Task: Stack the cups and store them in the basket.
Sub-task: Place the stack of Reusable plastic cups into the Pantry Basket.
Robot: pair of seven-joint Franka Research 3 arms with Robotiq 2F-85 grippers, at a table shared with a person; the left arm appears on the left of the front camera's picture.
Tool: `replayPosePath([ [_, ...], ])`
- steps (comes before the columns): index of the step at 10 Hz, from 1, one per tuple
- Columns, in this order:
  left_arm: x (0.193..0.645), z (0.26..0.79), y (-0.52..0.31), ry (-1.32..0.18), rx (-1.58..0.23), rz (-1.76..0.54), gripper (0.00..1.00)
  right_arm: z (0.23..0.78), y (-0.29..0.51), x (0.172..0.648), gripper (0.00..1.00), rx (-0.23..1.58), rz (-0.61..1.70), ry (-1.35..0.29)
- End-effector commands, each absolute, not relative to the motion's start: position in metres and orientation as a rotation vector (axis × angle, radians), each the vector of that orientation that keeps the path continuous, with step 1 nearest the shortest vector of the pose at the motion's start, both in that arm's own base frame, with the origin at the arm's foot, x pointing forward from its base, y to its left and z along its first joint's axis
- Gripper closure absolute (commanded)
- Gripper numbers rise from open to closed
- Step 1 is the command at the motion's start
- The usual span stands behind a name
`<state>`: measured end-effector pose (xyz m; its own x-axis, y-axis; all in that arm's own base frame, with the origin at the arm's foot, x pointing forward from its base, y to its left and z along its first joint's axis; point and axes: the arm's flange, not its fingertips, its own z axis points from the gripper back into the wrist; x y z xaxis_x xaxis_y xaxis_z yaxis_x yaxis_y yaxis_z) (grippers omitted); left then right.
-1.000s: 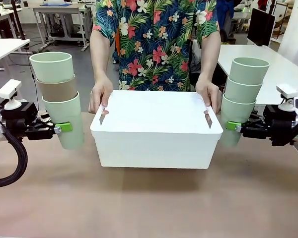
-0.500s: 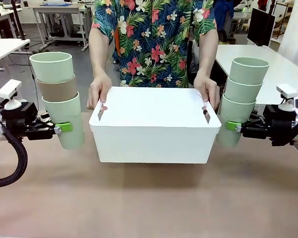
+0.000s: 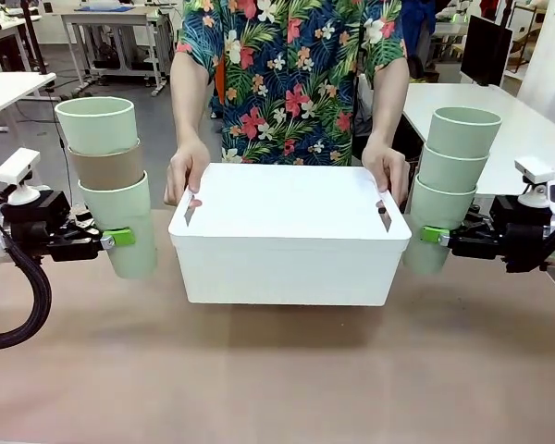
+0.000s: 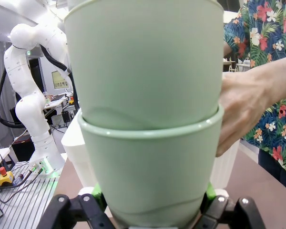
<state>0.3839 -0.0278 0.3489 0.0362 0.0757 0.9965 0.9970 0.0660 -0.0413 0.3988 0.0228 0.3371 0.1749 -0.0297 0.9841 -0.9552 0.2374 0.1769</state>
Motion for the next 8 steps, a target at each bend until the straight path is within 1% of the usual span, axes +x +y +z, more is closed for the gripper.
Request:
replayPosePath([
  [1,0.3833,0.3525,-0.0274,-1.28,-1.24,-1.094,0.14,0.3408,0.0226,0.3988,0.14,1.112,0.906,-1.201],
  [8,0.3833,0.3525,-0.0274,-1.28,-1.24,-1.094,0.14,0.3408,0.0226,0.3988,0.14,1.112,0.906,-1.201],
])
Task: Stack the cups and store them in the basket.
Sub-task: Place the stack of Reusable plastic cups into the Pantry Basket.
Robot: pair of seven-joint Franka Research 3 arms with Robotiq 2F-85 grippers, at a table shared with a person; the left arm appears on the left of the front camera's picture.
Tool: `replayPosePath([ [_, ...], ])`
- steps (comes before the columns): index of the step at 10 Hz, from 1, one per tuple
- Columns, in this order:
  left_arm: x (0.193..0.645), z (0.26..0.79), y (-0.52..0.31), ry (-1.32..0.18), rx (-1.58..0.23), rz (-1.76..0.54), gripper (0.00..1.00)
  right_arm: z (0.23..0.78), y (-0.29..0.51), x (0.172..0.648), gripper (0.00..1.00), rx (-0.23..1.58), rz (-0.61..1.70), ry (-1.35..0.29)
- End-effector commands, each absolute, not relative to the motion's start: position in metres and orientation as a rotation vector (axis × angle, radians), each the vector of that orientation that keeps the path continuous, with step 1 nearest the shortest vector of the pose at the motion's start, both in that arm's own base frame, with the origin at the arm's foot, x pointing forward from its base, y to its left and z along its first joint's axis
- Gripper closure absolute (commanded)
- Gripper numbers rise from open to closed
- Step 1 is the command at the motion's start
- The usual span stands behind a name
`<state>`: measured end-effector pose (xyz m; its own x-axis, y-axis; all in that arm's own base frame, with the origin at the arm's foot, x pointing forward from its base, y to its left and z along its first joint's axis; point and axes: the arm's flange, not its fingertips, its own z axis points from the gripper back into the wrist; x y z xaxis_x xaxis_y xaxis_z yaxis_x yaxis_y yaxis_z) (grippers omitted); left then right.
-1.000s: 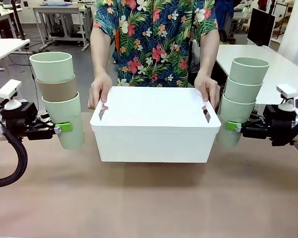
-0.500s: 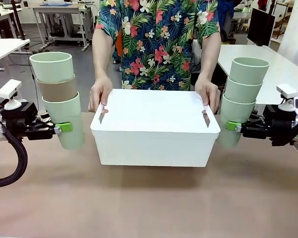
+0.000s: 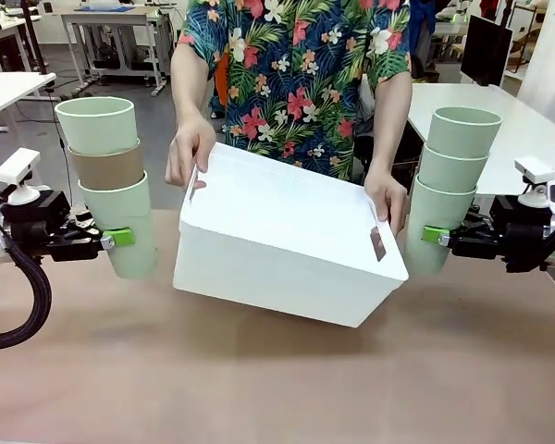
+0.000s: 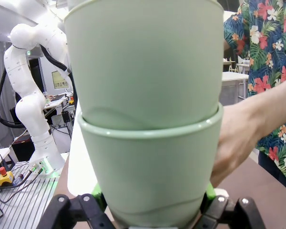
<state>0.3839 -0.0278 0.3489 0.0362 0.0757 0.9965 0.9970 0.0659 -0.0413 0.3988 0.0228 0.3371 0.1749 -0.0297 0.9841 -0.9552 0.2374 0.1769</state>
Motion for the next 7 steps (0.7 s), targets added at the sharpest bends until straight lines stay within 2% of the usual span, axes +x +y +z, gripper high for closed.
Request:
replayPosePath([
  [1,0.383,0.352,-0.027,-1.28,-1.24,-1.094,0.14,0.341,0.023,0.399,0.14,1.112,0.906,-1.201],
  [5,0.383,0.352,-0.027,-1.28,-1.24,-1.094,0.14,0.337,0.023,0.399,0.14,1.116,0.9,-1.189],
  [7,0.383,0.352,-0.027,-1.28,-1.24,-1.094,0.14,0.37,0.027,0.395,0.14,1.069,0.892,-1.176],
])
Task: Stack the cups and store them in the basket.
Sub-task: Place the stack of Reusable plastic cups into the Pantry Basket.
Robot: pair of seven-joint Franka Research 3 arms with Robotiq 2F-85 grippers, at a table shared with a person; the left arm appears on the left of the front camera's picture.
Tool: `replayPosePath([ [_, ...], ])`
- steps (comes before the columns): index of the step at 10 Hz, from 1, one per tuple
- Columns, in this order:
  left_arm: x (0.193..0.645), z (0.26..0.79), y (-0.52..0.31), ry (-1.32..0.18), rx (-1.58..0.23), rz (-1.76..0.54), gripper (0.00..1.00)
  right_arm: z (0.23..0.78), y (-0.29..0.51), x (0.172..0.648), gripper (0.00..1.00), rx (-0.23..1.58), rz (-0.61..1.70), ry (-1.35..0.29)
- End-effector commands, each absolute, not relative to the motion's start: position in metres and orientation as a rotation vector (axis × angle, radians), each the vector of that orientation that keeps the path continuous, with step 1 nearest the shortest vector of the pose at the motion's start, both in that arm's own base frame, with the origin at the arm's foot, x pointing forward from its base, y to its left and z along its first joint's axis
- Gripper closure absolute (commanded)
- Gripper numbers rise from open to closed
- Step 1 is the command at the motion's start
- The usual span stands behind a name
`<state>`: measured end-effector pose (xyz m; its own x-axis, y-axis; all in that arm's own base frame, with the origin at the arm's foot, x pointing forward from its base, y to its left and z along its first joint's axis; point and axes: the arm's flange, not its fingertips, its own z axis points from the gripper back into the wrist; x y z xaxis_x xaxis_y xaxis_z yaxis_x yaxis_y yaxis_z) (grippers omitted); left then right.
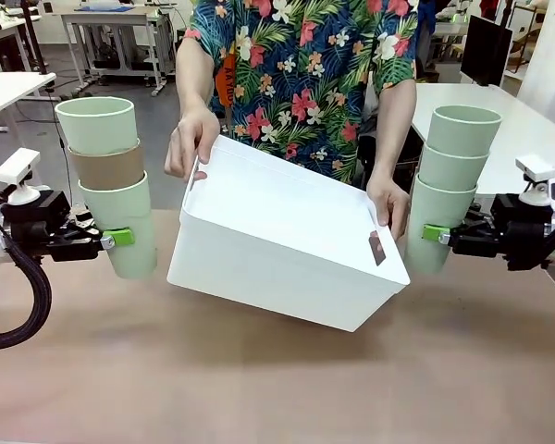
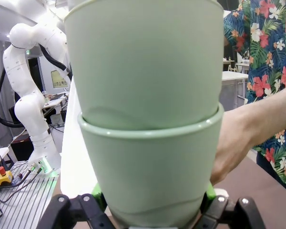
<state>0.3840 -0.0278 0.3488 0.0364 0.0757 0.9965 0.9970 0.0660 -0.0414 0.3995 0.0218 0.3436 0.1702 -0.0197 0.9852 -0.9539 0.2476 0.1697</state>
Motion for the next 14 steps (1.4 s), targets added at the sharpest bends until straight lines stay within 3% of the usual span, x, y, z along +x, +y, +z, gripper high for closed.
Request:
replayPosePath([
  [1,0.383,0.352,-0.027,-1.28,-1.24,-1.094,0.14,0.39,0.029,0.39,0.14,1.053,0.878,-1.167],
  [7,0.383,0.352,-0.027,-1.28,-1.24,-1.094,0.14,0.495,0.087,0.375,0.14,0.823,0.901,-1.012],
  [14,0.383,0.352,-0.027,-1.28,-1.24,-1.094,0.14,0.484,0.197,0.39,0.14,0.54,1.006,-0.771],
])
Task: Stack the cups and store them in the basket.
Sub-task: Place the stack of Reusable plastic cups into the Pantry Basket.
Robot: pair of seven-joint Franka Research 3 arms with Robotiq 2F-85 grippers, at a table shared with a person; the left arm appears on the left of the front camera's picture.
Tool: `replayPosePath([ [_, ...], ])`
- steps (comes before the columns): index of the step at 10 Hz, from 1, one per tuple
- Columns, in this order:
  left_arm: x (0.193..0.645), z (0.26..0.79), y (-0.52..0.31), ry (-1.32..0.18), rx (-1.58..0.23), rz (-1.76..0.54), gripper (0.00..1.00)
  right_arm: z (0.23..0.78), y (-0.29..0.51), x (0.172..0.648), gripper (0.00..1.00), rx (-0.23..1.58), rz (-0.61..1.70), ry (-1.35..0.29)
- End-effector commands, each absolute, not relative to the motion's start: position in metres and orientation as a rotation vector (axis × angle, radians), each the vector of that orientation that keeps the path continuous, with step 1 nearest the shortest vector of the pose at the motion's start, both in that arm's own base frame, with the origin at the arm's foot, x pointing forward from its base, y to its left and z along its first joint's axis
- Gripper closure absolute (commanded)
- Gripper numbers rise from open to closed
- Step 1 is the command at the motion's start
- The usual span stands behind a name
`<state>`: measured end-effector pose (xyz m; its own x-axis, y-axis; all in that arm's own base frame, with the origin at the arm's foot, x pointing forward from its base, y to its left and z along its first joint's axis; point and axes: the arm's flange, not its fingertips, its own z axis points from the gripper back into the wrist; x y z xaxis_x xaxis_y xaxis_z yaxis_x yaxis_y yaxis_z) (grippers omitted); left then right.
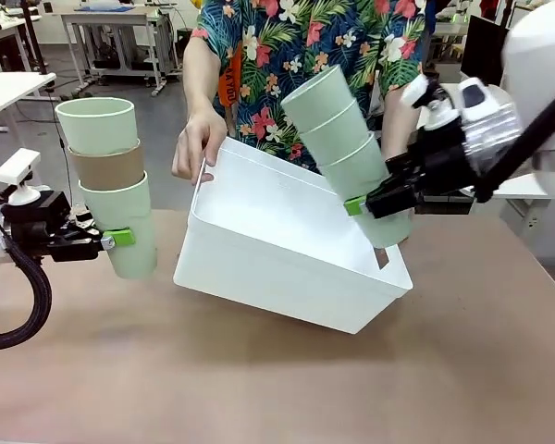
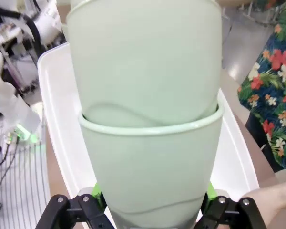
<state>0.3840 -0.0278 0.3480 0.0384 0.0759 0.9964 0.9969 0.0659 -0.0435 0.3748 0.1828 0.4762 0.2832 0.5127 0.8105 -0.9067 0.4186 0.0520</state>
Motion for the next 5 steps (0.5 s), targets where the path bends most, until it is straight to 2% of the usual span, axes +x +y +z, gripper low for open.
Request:
replayPosePath([
  [1,0.383,0.352,-0.027,-1.28,-1.24,-1.094,0.14,0.479,0.209,0.395,0.14,0.511,1.016,-0.748],
  [5,0.383,0.352,-0.027,-1.28,-1.24,-1.094,0.14,0.456,0.241,0.404,0.14,0.446,1.056,-0.661],
])
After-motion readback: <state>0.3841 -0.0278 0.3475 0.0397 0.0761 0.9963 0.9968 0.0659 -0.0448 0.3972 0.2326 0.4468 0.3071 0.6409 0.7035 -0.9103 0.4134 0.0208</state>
